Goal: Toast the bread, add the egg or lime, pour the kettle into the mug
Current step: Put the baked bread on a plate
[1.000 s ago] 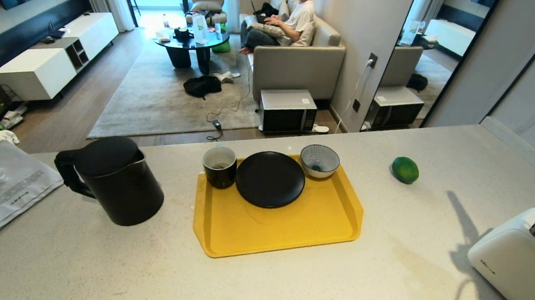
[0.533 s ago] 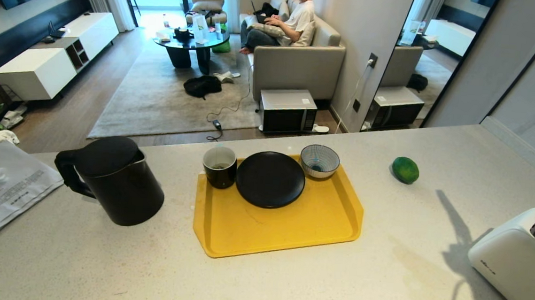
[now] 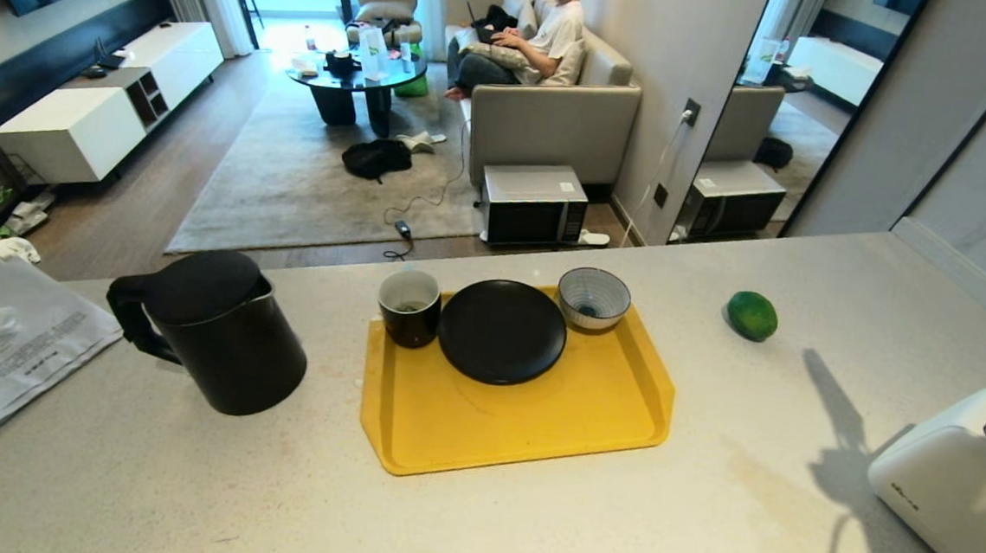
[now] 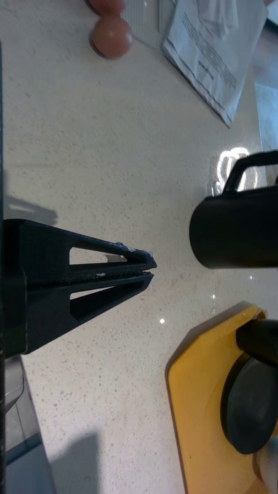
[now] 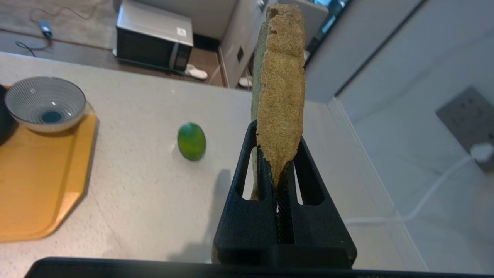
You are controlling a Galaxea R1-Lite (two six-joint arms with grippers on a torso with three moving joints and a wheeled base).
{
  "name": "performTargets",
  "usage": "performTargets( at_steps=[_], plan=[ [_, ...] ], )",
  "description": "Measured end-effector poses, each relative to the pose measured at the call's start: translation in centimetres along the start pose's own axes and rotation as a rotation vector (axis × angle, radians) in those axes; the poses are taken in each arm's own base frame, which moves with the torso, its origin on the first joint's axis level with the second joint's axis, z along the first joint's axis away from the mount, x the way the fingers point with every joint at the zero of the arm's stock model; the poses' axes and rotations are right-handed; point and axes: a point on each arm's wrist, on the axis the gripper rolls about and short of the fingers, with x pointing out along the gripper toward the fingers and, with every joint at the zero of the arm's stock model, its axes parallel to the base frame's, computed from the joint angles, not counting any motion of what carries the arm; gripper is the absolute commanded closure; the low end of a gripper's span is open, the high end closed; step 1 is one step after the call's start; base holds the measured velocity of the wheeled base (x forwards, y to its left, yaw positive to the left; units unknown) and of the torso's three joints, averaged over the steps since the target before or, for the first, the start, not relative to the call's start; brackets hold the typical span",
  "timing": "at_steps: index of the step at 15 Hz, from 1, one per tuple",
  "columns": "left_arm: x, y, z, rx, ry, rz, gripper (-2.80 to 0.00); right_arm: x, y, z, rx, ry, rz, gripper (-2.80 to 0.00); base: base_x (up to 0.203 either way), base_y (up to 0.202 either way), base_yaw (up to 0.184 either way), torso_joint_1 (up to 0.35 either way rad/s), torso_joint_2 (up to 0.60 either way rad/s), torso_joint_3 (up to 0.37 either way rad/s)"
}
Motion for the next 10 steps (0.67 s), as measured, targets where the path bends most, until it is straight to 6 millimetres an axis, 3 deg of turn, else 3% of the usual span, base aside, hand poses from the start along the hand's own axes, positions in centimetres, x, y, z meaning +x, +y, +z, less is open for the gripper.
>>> performTargets(
  at_steps=[5,10],
  plan=[
    [0.0,0.0,0.0,0.0,-0.001,0.002,0.0,0.6,0.2,-0.6,-0.004,0.014,0.011,0.0,0.0,-0.008,0.149,0.006,0.0,0.002],
    [0.0,0.0,0.0,0.0,-0.001,0.001,0.0,1.3,0.8,-2.0,-0.023,0.057,0.09,0.0,0.0,-0.001,0.014,0.001,0.0,-0.001]
  ],
)
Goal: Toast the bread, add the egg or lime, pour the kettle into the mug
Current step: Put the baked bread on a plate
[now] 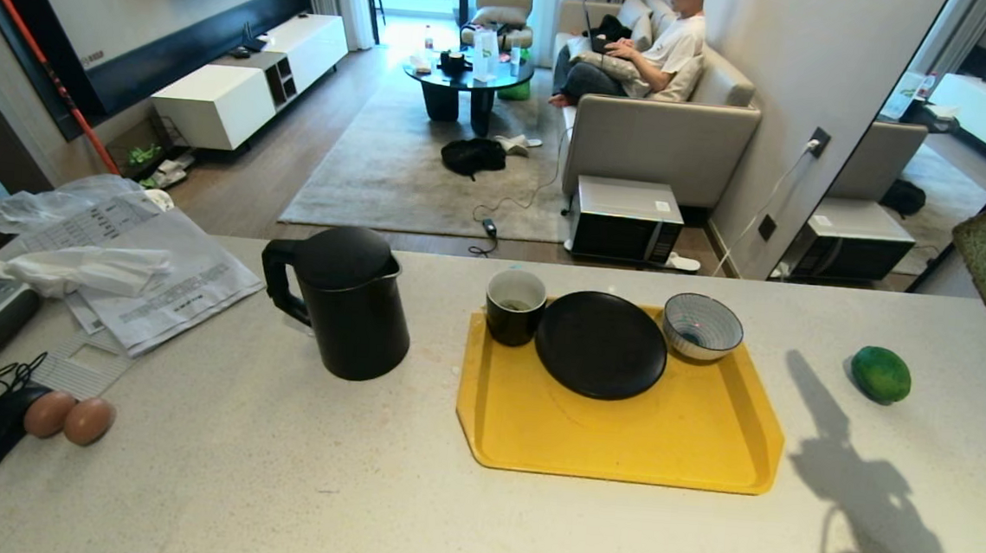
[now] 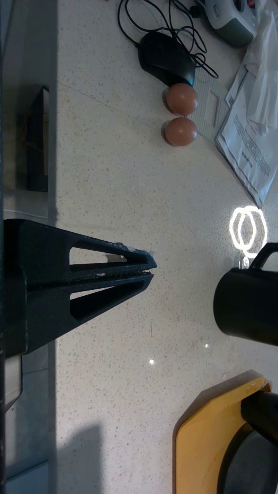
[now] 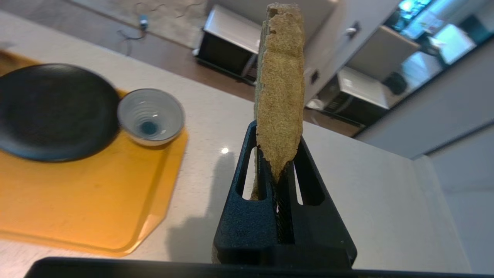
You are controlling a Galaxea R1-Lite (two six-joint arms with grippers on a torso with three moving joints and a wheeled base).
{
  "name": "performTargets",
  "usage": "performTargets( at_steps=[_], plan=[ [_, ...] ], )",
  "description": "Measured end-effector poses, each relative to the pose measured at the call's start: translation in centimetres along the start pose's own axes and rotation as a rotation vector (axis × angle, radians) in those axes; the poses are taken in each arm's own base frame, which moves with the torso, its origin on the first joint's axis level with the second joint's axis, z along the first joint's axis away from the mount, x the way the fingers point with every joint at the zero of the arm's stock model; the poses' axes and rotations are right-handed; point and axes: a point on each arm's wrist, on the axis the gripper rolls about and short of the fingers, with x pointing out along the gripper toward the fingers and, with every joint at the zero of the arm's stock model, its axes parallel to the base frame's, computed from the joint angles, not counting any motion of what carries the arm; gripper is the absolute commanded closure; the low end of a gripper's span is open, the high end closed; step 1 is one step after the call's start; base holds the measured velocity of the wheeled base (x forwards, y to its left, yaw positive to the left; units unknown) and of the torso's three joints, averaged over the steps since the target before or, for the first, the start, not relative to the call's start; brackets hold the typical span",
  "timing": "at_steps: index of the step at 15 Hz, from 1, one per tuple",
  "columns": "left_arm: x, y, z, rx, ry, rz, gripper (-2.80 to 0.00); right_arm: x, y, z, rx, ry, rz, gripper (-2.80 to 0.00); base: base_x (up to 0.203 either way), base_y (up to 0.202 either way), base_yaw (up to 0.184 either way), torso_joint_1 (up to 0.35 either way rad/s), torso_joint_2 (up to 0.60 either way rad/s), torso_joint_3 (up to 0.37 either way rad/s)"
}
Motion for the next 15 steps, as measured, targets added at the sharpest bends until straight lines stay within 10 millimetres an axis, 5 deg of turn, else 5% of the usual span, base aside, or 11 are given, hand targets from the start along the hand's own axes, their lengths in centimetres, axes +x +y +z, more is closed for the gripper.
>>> performTargets(
  at_steps=[5,10,15],
  plan=[
    [0.0,0.0,0.0,0.0,0.0,0.0,0.0,2.5,2.8,-0.9,0.002,0.022,0.225,0.0,0.0,0.0,0.0,0.0,0.0,0.0],
    [0.0,0.0,0.0,0.0,0.0,0.001,0.0,4.5,9.2,-1.1,-0.016,0.09,0.408,0.0,0.0,0.0,0.0,0.0,0.0,0.0],
    [0.0,0.0,0.0,0.0,0.0,0.001,0.0,7.5,14.3,-1.6,-0.066,0.13,0.391,0.0,0.0,0.0,0.0,0.0,0.0,0.0]
  ],
)
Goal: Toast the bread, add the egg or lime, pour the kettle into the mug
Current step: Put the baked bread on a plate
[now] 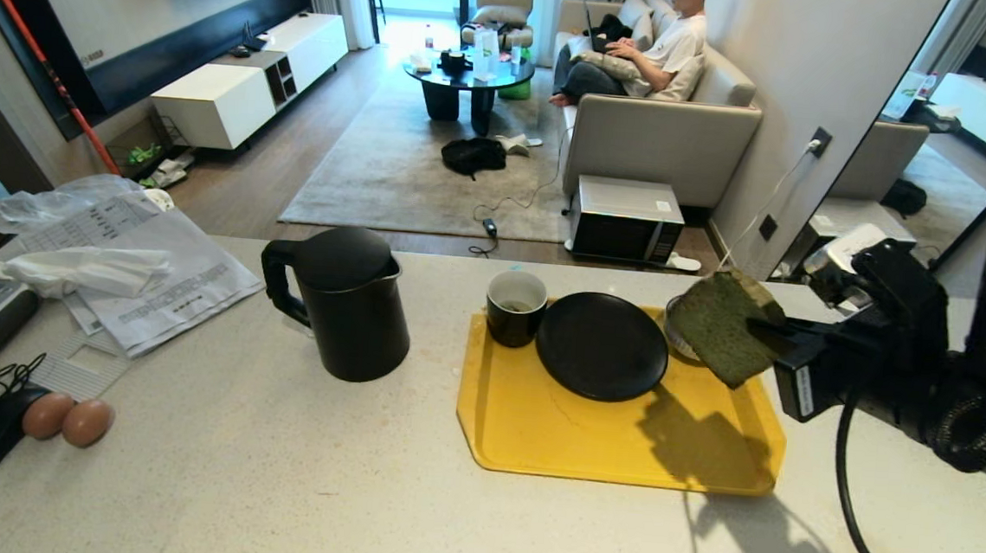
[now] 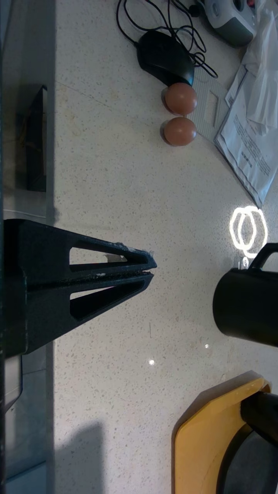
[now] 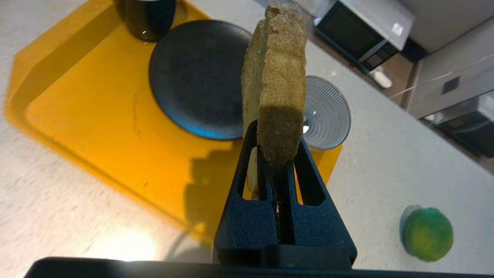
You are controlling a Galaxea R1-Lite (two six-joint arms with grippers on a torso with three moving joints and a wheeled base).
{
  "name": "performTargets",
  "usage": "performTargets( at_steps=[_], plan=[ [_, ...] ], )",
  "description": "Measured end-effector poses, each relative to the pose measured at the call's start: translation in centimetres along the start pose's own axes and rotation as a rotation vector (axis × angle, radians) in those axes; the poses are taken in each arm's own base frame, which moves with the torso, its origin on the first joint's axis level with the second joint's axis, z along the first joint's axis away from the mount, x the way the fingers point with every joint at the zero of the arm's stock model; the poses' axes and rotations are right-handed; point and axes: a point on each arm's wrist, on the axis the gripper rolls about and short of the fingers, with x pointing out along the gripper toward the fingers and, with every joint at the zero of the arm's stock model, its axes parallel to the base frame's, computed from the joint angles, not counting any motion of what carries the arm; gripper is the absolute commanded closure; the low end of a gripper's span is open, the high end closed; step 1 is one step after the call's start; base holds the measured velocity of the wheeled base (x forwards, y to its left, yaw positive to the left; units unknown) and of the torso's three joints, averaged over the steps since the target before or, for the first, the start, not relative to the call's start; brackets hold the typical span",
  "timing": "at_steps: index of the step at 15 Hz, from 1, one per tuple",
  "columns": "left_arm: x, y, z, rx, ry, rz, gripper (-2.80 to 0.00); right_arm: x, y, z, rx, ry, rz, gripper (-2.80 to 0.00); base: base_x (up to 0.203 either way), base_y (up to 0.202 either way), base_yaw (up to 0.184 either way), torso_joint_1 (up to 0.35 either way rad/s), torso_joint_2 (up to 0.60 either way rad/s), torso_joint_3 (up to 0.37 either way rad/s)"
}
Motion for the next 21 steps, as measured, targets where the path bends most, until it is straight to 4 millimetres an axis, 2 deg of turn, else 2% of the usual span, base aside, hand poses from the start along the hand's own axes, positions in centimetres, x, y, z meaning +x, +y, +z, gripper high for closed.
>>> performTargets(
  at_steps=[6,13,17,21],
  plan=[
    [0.0,0.0,0.0,0.0,0.0,-0.001,0.0,4.9,2.3,0.0,-0.089,-0.064,-0.027,0.0,0.0,0.0,0.0,0.0,0.0,0.0],
    [0.0,0.0,0.0,0.0,0.0,0.0,0.0,9.8,3.9,-1.8,-0.224,-0.088,-0.096,0.0,0.0,0.0,0.0,0.0,0.0,0.0],
    [0.0,0.0,0.0,0.0,0.0,0.0,0.0,10.6,4.5,-2.6,-0.251,-0.068,-0.086,0.0,0.0,0.0,0.0,0.0,0.0,0.0],
    [0.0,0.0,0.0,0.0,0.0,0.0,0.0,10.2,5.8,-3.0,-0.13,-0.001,-0.014,0.0,0.0,0.0,0.0,0.0,0.0,0.0]
  ],
)
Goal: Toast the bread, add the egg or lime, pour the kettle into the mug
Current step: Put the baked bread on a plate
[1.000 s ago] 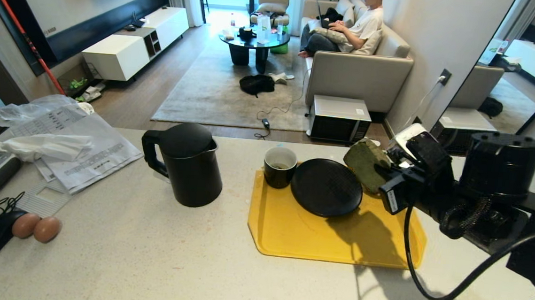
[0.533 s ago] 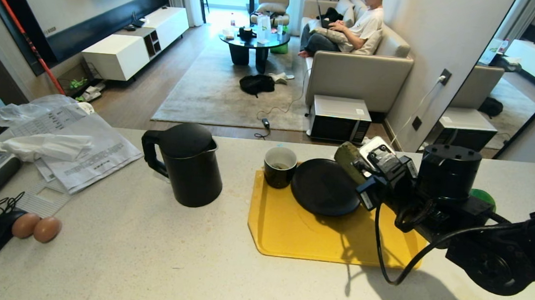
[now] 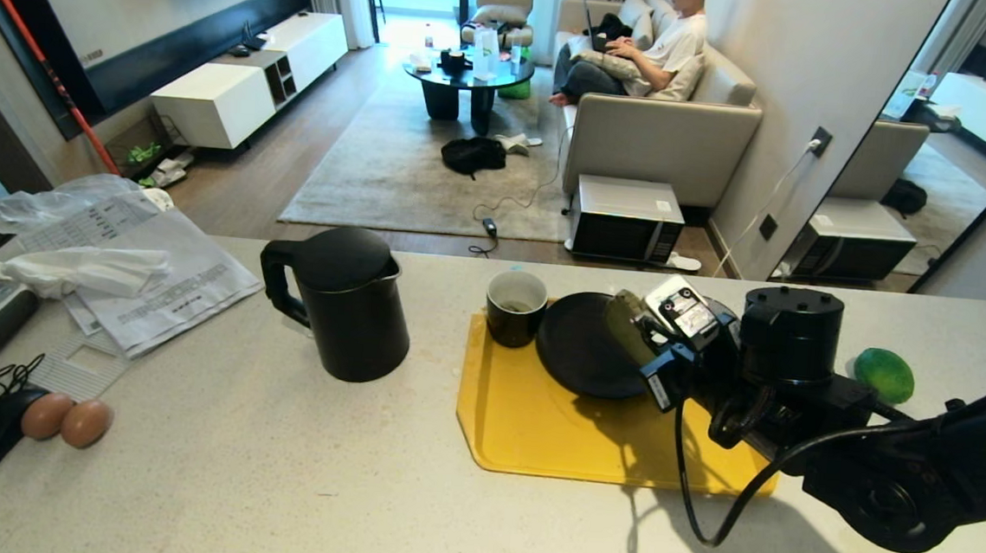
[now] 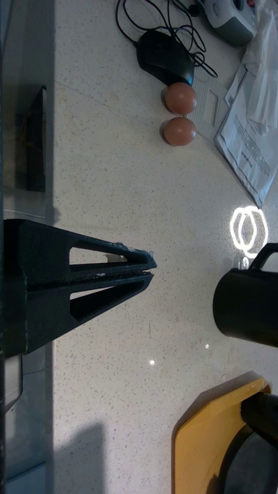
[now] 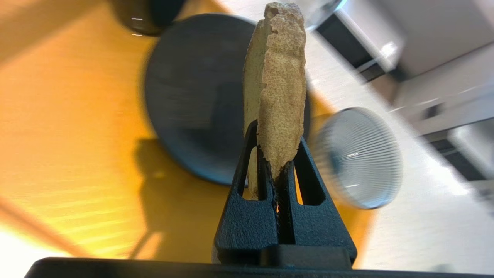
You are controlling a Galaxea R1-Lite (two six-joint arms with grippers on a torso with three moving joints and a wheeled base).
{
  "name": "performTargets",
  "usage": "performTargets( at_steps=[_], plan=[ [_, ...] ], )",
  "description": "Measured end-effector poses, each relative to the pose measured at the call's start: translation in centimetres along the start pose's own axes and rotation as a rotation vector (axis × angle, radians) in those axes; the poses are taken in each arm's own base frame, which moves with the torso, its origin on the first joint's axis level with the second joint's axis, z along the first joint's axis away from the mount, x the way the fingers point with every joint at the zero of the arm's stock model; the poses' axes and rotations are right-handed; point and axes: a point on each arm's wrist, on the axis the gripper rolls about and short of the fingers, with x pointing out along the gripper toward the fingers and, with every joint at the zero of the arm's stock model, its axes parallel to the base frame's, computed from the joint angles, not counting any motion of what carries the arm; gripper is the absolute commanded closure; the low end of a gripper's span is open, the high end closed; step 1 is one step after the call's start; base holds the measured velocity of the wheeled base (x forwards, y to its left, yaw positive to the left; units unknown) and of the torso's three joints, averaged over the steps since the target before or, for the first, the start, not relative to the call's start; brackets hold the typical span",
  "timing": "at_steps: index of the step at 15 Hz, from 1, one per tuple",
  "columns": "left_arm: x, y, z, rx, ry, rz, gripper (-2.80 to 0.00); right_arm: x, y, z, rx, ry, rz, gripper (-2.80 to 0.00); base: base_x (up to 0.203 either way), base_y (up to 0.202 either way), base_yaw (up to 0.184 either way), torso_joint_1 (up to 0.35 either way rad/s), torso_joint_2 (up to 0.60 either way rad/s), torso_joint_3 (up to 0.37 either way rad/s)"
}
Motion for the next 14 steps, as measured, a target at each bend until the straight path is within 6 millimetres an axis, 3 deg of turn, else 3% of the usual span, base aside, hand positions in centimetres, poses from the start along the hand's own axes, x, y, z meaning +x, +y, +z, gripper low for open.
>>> performTargets(
  at_steps=[6,14],
  plan=[
    [0.0,0.0,0.0,0.001,0.0,0.0,0.0,0.7,1.1,3.3,0.362,0.077,0.082,0.0,0.0,0.0,0.0,0.0,0.0,0.0],
    [0.0,0.0,0.0,0.0,-0.001,0.0,0.0,2.4,2.1,2.7,0.475,0.115,0.083,0.0,0.0,0.0,0.0,0.0,0.0,0.0]
  ],
)
